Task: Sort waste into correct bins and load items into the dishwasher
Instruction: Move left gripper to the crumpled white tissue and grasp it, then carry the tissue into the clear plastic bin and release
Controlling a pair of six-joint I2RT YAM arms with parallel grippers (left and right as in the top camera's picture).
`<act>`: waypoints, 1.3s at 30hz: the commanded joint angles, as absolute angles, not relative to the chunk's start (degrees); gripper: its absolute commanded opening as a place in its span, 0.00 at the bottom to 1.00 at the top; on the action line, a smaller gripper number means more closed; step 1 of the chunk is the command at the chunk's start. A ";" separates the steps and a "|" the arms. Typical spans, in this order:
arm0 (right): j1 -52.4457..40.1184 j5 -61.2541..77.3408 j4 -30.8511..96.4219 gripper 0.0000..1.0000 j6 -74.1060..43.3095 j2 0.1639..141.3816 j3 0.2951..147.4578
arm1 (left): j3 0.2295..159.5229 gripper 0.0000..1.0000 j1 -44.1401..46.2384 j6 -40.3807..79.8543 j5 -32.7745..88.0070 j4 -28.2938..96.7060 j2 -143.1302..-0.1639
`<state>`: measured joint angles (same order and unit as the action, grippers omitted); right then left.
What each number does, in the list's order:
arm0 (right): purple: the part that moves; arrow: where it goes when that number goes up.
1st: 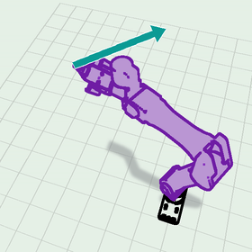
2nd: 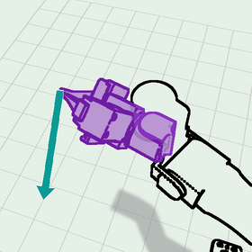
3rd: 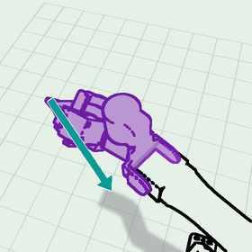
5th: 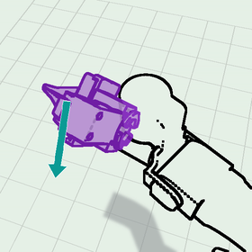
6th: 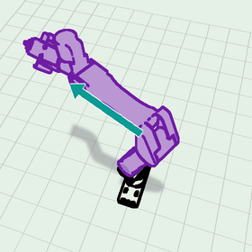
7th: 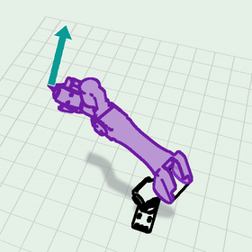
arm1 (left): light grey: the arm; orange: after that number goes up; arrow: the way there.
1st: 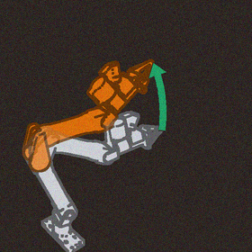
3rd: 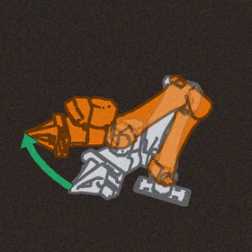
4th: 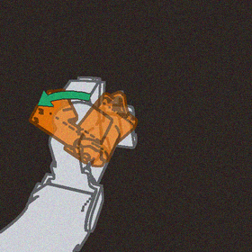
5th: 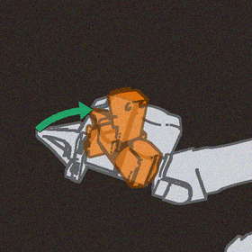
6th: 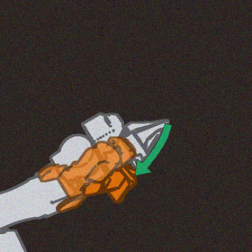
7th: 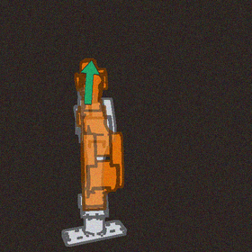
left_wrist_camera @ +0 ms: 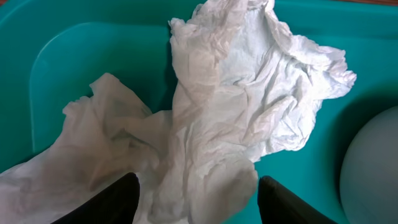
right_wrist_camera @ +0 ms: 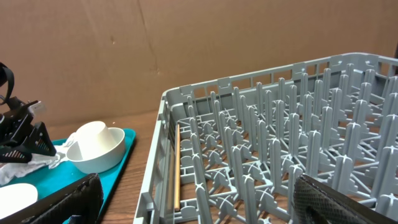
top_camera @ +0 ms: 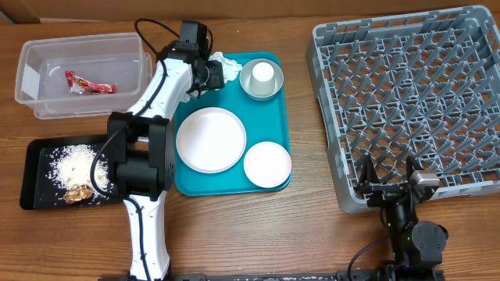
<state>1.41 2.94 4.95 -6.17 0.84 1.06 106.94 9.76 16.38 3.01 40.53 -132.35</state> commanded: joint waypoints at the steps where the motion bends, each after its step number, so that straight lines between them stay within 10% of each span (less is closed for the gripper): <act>1: 1.28 2.59 4.60 1.00 -5.96 0.16 0.47 | 107.42 0.63 9.80 16.82 1.28 40.34 -133.40; 10: 1.28 2.59 4.60 1.00 -5.96 0.16 0.47 | 107.42 0.43 9.89 16.78 1.30 40.18 -133.40; 16: 1.28 2.61 4.60 1.00 -5.96 0.16 0.47 | 107.44 0.04 9.89 16.75 1.50 40.25 -133.38; 39: 1.28 2.61 4.60 1.00 -5.96 0.16 0.47 | 112.53 0.04 9.67 16.73 1.50 48.90 -119.52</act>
